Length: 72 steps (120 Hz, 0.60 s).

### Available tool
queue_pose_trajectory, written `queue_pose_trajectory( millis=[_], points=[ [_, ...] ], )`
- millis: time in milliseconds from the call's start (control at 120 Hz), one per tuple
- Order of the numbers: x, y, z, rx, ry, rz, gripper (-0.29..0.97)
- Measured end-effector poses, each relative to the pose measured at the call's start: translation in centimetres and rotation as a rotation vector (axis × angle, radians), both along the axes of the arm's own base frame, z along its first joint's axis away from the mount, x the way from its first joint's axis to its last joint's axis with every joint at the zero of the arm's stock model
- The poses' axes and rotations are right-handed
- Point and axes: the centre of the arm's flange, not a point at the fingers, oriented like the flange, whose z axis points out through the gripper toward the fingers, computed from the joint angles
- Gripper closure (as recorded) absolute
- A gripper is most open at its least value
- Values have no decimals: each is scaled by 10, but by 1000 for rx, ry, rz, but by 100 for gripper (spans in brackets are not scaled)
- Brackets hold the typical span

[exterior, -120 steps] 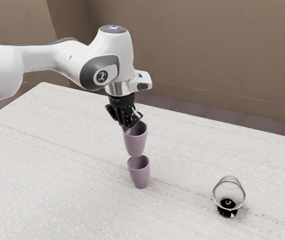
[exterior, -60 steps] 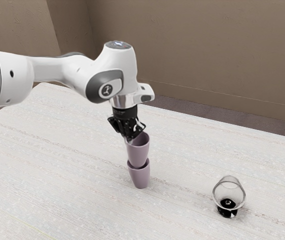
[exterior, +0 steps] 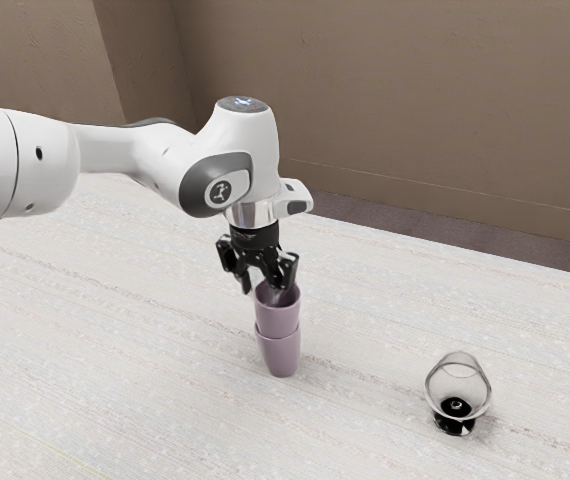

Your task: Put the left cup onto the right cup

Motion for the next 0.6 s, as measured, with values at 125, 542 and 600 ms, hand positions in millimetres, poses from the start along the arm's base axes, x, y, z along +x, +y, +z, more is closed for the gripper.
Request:
queue_pose_trajectory(
  millis=[125, 542, 600],
  points=[
    [0, 2, 10, 0, -15, 8, 20],
    [-5, 94, 143, 62, -36, 88, 3],
    [-7, 108, 155, 63, -34, 81, 2]
  ],
)
